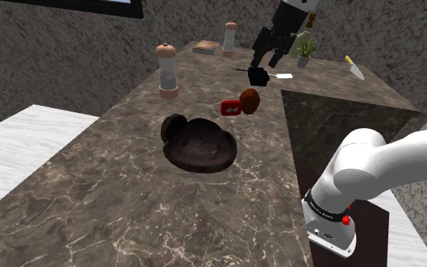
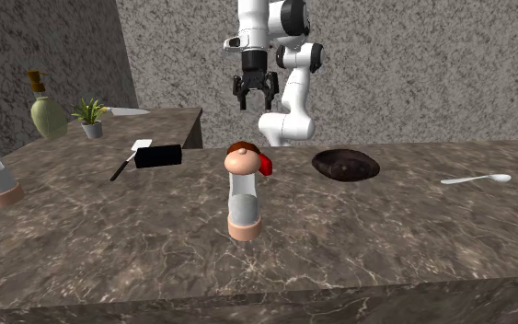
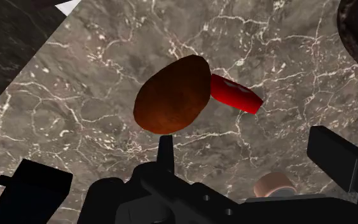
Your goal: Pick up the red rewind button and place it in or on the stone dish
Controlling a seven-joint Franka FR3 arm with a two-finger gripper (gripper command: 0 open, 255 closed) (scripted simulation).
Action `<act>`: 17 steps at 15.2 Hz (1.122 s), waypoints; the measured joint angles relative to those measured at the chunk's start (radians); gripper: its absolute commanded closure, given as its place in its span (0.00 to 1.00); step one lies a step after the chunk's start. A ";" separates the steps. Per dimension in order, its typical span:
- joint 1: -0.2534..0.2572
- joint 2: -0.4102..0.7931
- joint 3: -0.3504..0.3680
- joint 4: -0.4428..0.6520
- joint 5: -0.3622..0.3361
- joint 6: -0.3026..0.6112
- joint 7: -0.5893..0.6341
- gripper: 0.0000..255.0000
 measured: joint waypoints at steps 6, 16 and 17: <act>-0.076 0.086 0.137 -0.026 0.026 0.042 0.293 0.00; -0.193 0.291 0.339 -0.054 0.060 0.135 0.806 0.00; -0.192 0.292 0.343 -0.065 0.062 0.148 0.810 0.00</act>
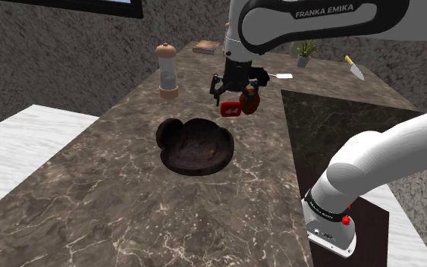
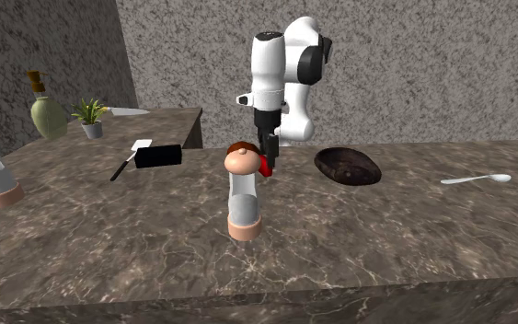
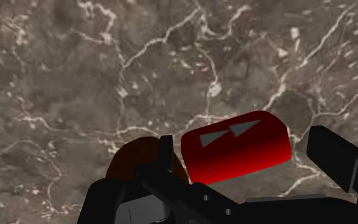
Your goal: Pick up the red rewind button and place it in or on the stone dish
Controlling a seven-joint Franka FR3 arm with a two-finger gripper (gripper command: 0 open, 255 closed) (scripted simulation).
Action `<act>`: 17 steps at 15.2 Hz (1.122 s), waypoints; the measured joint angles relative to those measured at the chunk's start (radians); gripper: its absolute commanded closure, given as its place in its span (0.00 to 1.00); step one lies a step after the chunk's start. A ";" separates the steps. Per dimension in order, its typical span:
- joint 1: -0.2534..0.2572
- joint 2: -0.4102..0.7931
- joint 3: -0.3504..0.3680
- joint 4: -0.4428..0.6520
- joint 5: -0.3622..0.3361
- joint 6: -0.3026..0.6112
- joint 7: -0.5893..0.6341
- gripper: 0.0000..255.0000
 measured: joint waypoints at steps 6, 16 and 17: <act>0.001 0.006 0.006 -0.041 0.004 0.050 0.000 0.00; 0.000 0.006 0.006 -0.044 0.003 0.052 0.001 1.00; 0.000 0.006 0.006 -0.044 0.003 0.052 0.001 1.00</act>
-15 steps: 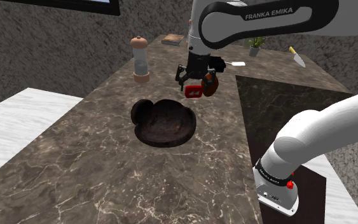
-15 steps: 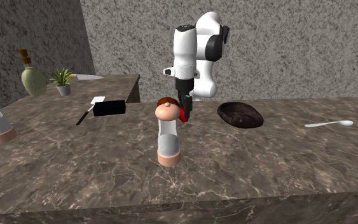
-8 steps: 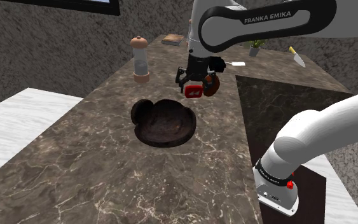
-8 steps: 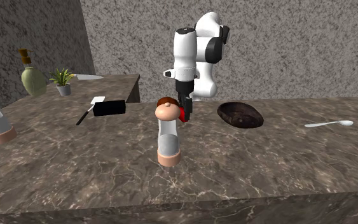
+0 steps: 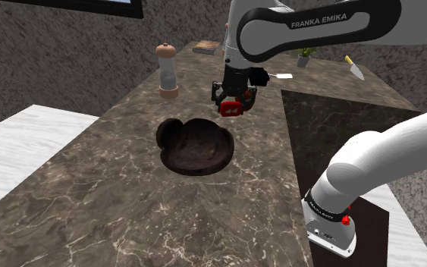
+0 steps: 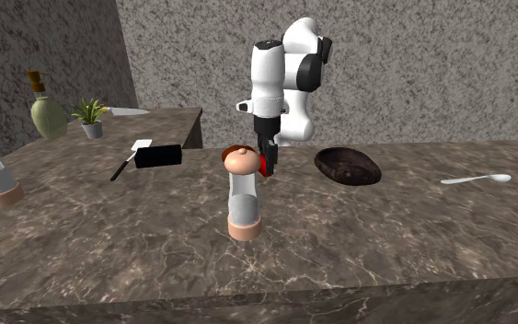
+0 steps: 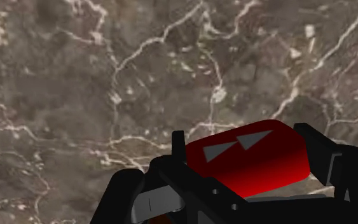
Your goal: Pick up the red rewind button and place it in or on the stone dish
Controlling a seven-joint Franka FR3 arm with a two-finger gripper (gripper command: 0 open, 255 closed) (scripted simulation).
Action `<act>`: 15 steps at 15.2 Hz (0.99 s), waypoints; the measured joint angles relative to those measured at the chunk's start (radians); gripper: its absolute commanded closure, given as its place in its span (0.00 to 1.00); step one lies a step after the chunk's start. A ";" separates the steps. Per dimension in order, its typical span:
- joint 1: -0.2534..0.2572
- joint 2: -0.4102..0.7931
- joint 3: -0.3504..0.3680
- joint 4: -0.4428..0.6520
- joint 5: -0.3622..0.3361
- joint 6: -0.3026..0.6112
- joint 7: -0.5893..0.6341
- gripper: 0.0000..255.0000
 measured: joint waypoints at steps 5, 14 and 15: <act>-0.001 -0.001 -0.003 0.015 -0.002 -0.017 -0.001 1.00; -0.005 -0.007 -0.015 0.128 -0.011 -0.136 0.002 1.00; -0.007 -0.005 -0.018 0.141 -0.012 -0.148 0.000 1.00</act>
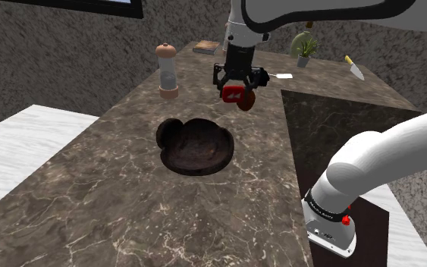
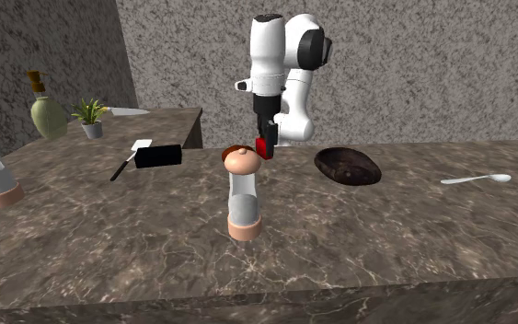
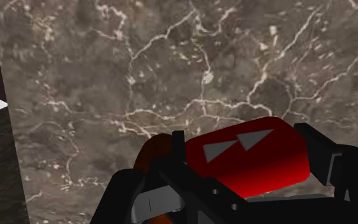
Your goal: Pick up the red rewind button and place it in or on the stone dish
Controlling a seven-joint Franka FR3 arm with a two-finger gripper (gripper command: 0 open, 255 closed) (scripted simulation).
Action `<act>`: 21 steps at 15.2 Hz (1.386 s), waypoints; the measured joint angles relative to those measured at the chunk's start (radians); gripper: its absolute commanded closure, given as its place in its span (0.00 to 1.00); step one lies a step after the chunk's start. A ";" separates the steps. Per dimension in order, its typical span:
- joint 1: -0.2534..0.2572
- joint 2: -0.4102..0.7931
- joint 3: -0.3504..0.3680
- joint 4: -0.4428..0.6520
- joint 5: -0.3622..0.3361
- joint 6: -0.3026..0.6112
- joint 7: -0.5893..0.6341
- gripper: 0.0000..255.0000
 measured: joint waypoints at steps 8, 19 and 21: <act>-0.004 0.009 -0.008 0.115 -0.008 -0.106 0.006 1.00; -0.012 0.051 -0.015 0.299 -0.021 -0.249 0.014 1.00; -0.013 0.060 -0.015 0.330 -0.022 -0.271 0.017 1.00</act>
